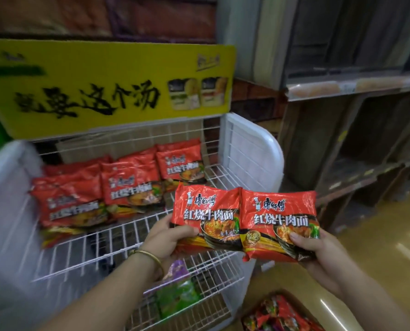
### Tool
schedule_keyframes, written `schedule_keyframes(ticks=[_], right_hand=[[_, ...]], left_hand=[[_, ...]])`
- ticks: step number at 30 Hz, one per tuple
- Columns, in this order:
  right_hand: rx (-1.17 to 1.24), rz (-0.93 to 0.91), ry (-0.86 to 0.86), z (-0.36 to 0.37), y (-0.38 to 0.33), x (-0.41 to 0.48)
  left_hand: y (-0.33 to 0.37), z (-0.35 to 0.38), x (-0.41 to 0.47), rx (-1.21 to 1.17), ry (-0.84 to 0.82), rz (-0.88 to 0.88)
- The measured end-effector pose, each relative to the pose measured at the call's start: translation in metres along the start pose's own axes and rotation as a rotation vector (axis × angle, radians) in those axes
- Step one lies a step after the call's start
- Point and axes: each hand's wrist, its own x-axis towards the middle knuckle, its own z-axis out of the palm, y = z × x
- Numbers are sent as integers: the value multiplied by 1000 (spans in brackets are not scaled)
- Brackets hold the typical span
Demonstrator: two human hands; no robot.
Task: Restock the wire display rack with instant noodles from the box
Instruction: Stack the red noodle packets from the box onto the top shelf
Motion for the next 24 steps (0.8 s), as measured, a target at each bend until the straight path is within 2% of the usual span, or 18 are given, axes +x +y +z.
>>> schedule_keyframes(ticks=[14, 24], right_hand=[[-160, 46, -162, 145, 4, 48], [-200, 59, -214, 207, 8, 73]], left_hand=[[48, -123, -14, -19, 235, 112], [61, -170, -11, -37, 333, 166]])
